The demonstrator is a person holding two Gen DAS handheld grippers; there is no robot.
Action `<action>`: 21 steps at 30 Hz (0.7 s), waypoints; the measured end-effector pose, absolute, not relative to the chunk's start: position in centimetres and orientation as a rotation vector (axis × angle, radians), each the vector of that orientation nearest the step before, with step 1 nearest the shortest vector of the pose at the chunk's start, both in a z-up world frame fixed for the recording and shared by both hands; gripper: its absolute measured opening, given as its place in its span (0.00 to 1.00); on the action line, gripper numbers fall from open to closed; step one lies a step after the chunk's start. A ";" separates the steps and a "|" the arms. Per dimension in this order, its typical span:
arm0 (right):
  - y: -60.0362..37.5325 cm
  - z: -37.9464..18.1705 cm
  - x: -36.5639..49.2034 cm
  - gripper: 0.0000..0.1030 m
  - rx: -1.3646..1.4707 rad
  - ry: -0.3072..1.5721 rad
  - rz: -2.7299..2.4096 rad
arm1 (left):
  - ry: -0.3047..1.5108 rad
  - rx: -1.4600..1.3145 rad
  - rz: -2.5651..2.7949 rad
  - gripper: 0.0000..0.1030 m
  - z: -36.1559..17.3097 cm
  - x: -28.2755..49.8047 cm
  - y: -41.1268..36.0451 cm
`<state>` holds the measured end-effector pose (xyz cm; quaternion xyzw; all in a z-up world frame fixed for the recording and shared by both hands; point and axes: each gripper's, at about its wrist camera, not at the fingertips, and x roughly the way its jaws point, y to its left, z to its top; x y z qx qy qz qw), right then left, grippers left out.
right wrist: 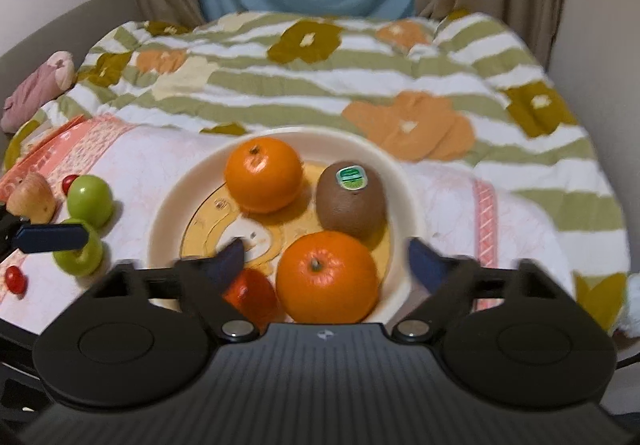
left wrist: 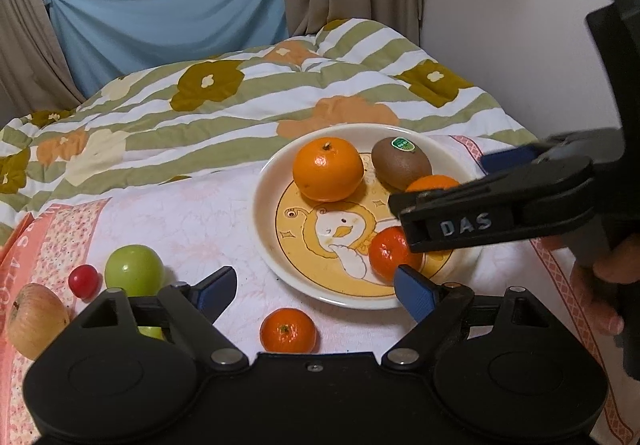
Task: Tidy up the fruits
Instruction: 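Lower the orange into the duck bowl and open the right tool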
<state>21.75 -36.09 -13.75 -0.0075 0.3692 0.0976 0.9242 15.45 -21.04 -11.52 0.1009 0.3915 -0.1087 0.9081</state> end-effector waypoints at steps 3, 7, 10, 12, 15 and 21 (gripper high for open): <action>-36.6 -13.5 21.4 1.00 0.005 0.774 0.185 | 0.809 0.201 -0.226 0.87 -11.3 15.1 -21.0; -37.2 -12.5 20.4 1.00 0.019 0.768 0.166 | 0.802 0.192 -0.232 0.86 -10.7 14.5 -20.8; -37.3 -11.5 19.6 1.00 0.009 0.759 0.150 | 0.790 0.191 -0.233 0.86 -10.0 13.9 -20.6; -37.3 -10.7 18.9 1.00 0.011 0.749 0.139 | 0.782 0.185 -0.233 0.86 -9.5 13.5 -20.4; -37.3 -9.4 17.9 1.00 0.018 0.741 0.124 | 0.764 0.177 -0.227 0.86 -8.5 12.7 -19.9; -36.8 -6.8 15.5 1.00 0.007 0.698 0.129 | 0.714 0.159 -0.196 0.86 -6.5 10.8 -18.5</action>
